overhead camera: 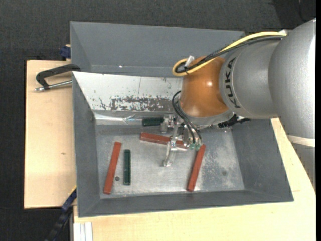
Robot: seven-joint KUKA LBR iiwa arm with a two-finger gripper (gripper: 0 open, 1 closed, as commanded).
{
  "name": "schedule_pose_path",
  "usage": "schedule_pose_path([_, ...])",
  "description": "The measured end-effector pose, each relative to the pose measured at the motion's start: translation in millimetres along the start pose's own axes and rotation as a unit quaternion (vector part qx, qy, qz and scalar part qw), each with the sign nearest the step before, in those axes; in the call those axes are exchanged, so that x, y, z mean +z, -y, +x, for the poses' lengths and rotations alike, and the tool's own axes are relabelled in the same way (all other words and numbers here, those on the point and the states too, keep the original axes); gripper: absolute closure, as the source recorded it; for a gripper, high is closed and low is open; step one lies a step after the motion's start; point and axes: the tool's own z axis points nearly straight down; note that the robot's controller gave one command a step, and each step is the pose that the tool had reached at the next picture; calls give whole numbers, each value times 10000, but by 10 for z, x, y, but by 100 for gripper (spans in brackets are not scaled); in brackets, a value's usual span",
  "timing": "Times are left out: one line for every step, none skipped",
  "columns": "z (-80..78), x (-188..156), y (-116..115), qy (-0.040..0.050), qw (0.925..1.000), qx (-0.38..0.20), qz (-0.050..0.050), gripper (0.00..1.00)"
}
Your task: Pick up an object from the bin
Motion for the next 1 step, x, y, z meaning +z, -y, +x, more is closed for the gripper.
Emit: schedule_pose_path([1, 14, -12, -3, 9998, -178, 3, 0])
